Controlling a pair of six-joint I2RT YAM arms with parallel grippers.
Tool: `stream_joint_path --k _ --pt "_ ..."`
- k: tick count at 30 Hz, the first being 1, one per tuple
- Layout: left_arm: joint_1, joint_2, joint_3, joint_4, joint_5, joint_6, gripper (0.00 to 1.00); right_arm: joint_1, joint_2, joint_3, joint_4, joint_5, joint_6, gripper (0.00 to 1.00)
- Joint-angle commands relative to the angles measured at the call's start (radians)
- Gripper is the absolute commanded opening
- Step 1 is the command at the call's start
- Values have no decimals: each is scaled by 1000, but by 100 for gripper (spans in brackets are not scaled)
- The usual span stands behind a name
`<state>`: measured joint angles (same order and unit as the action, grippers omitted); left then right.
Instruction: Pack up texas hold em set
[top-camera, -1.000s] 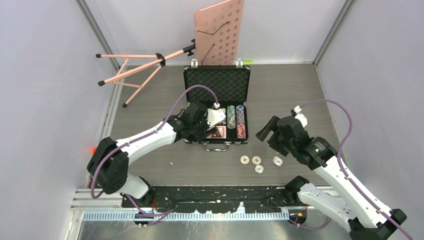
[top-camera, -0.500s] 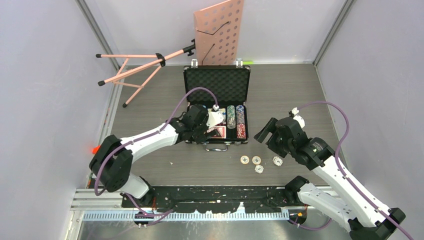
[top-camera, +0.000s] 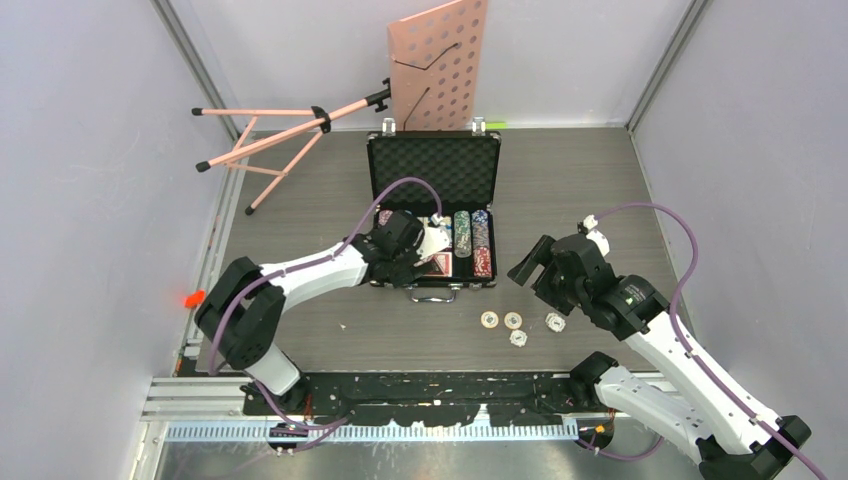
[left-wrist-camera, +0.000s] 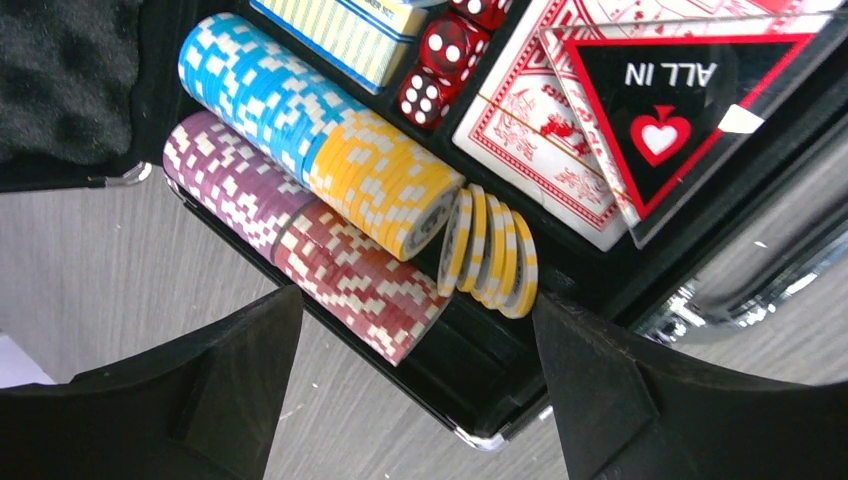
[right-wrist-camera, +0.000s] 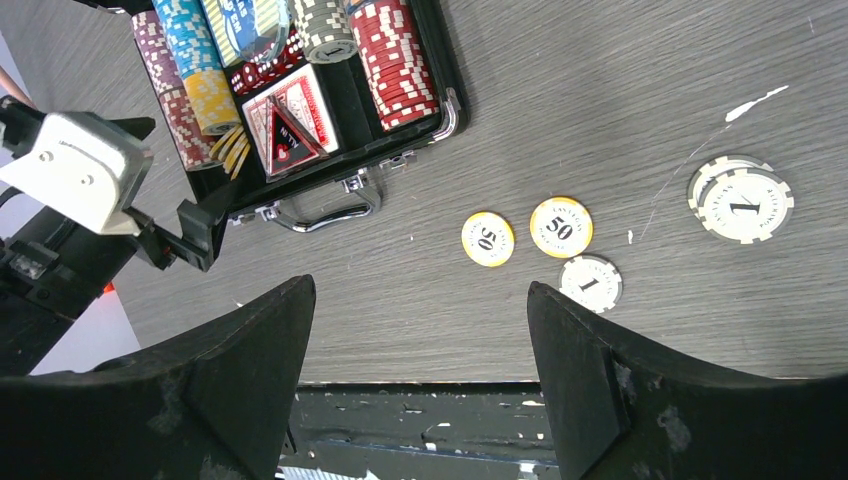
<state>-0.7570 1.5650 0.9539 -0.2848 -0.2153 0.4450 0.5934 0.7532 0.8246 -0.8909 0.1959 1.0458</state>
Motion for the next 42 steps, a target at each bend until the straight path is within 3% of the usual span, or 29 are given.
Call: stream_joint_path --k 1,4,8,19,30,33,42 --pt "3 45 70 43 -64 28 84 -3 3 2 21 0 6 84" --pt "8 66 92 43 -88 37 75 -2 5 -2 23 -5 6 82" --pt "8 78 107 43 -98 39 74 -3 7 -7 25 -5 9 82" --pt "8 58 81 65 -139 72 86 -3 18 -5 31 -9 8 83" --pt "9 33 55 68 -130 68 94 -2 128 35 -44 18 -19 90" --pt "8 29 61 52 -104 63 95 -3 127 30 -36 8 -27 99" --pt "7 -77 36 17 -74 -45 100 -2 221 25 -30 -13 -170 99"
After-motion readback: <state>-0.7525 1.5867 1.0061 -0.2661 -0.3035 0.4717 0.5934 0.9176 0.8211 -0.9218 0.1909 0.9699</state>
